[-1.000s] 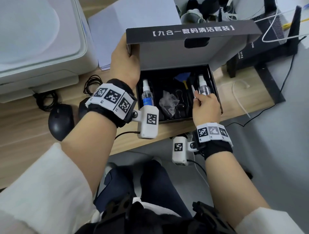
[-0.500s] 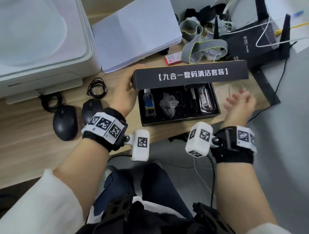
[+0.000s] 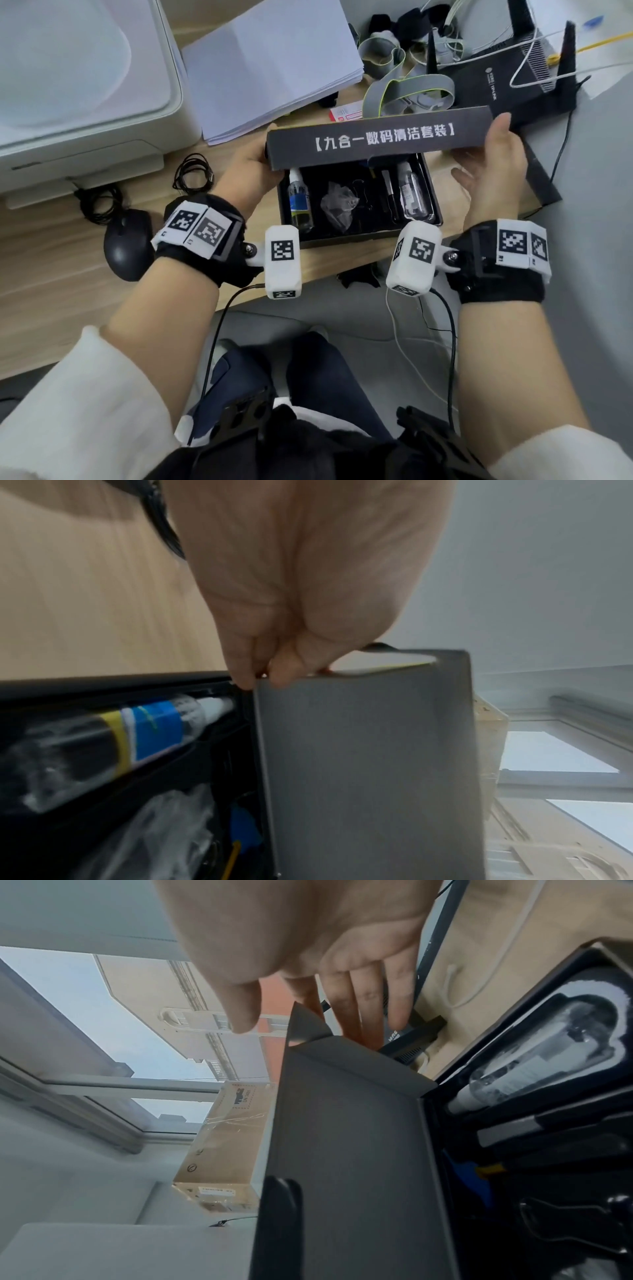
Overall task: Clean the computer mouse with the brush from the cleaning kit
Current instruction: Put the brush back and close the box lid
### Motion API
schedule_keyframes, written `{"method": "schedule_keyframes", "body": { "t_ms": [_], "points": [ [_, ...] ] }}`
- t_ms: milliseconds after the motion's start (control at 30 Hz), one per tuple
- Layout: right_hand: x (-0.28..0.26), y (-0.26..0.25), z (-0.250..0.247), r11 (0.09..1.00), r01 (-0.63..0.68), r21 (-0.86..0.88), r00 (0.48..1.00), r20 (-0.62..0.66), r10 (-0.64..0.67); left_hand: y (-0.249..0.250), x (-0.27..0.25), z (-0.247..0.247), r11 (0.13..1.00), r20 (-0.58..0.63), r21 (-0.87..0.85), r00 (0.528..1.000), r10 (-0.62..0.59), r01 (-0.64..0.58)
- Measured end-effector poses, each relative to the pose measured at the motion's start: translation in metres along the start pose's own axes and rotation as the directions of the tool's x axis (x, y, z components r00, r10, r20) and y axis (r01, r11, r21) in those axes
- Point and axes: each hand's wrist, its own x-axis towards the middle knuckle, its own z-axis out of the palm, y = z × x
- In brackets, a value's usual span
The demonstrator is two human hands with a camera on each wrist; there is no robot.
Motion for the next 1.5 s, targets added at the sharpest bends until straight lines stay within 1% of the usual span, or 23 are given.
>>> {"method": "schedule_keyframes", "body": {
  "t_ms": [33, 100, 167, 233, 300, 333, 467, 567, 667, 767, 933, 1033, 1100, 1200, 1333, 1400, 1500],
  "points": [
    [-0.001, 0.003, -0.002, 1.0, -0.009, -0.001, 1.0, -0.009, 0.009, 0.0, -0.002, 0.0, 0.998, -0.005, -0.049, 1.0, -0.027, 0.027],
    [-0.002, 0.01, -0.006, 0.999, -0.034, 0.011, 0.999, -0.017, 0.034, -0.004, -0.005, -0.004, 0.994, -0.006, -0.094, 0.999, -0.054, 0.053],
    [-0.007, 0.015, -0.009, 0.998, -0.055, 0.041, 0.998, -0.013, 0.055, -0.006, -0.009, -0.008, 0.98, 0.025, -0.168, 0.995, -0.101, 0.104],
    [-0.01, 0.016, -0.01, 0.998, -0.048, 0.037, 0.999, 0.003, 0.048, -0.005, -0.011, -0.011, 0.966, 0.1, -0.223, 0.989, -0.108, 0.128],
    [-0.009, 0.012, -0.008, 1.0, -0.021, -0.023, 0.999, 0.032, 0.022, -0.001, -0.008, -0.01, 0.967, 0.177, -0.217, 0.98, -0.093, 0.131],
    [-0.007, 0.009, -0.007, 0.999, -0.009, -0.051, 0.999, 0.049, 0.011, 0.002, -0.006, -0.009, 0.965, 0.185, -0.227, 0.979, -0.087, 0.128],
    [0.0, -0.005, -0.005, 0.996, 0.021, -0.086, 0.997, 0.072, -0.015, 0.017, -0.002, 0.0, 0.94, 0.098, -0.32, 0.991, -0.09, 0.117],
    [0.005, -0.012, -0.003, 0.999, 0.044, -0.029, 0.995, 0.087, -0.041, 0.024, -0.004, 0.006, 0.905, 0.038, -0.416, 0.996, -0.085, 0.093],
    [0.007, -0.014, 0.002, 0.998, 0.025, 0.06, 0.99, 0.136, -0.033, 0.029, -0.008, 0.012, 0.88, 0.012, -0.473, 0.999, -0.032, 0.034],
    [0.011, -0.012, 0.006, 0.991, 0.003, 0.133, 0.993, 0.118, -0.019, 0.032, -0.008, 0.014, 0.879, -0.001, -0.476, 1.0, -0.03, 0.026],
    [0.01, -0.003, 0.002, 0.999, 0.011, 0.033, 0.999, 0.046, -0.012, 0.026, -0.009, 0.015, 0.902, -0.024, -0.432, 0.999, -0.031, 0.018],
    [0.008, 0.0, 0.001, 0.999, 0.011, 0.037, 1.0, 0.007, -0.011, 0.017, -0.007, 0.013, 0.929, -0.016, -0.369, 1.0, -0.019, 0.012],
    [0.011, -0.001, 0.001, 1.0, 0.014, -0.007, 1.0, -0.011, -0.014, 0.013, -0.006, 0.014, 0.941, -0.029, -0.339, 0.999, -0.018, 0.007],
    [0.015, -0.004, 0.001, 0.998, 0.01, -0.067, 0.999, -0.032, -0.012, 0.015, -0.009, 0.017, 0.928, -0.049, -0.374, 0.998, -0.025, 0.005],
    [0.018, -0.007, 0.003, 0.999, 0.003, -0.052, 0.999, -0.034, -0.005, 0.027, -0.008, 0.023, 0.908, -0.13, -0.419, 0.988, -0.079, 0.017],
    [0.018, -0.008, 0.004, 0.999, 0.003, -0.053, 0.999, -0.032, -0.004, 0.031, -0.006, 0.024, 0.91, -0.145, -0.414, 0.985, -0.095, 0.027],
    [0.018, -0.005, 0.002, 0.998, 0.005, -0.059, 0.999, -0.04, -0.007, 0.03, -0.005, 0.022, 0.927, -0.147, -0.375, 0.986, -0.084, 0.023]
  ]
}}
